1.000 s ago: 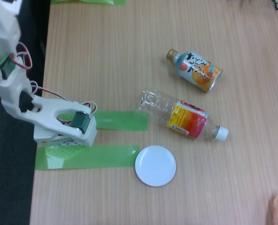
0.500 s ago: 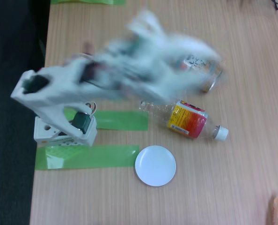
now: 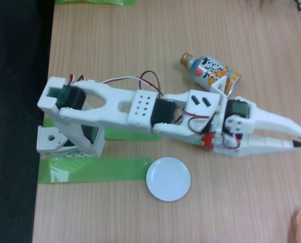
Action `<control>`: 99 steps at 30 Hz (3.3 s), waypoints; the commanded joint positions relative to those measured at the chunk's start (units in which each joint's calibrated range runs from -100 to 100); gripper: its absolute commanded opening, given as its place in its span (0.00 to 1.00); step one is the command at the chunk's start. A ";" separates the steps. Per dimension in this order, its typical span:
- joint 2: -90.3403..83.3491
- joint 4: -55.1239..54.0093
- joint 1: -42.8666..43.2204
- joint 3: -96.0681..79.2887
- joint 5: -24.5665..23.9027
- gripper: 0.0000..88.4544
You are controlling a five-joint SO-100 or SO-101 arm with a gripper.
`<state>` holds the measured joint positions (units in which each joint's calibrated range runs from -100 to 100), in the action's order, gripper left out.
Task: Pick up the plastic bottle and stand it up on the white place
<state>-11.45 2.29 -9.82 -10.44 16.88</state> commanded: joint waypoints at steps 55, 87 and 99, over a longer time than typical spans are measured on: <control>39.38 71.35 8.71 39.55 19.89 0.45; 54.75 67.83 7.82 52.13 19.78 0.43; 54.50 67.66 7.82 52.22 19.73 0.09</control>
<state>44.02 70.52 -1.68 39.27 36.80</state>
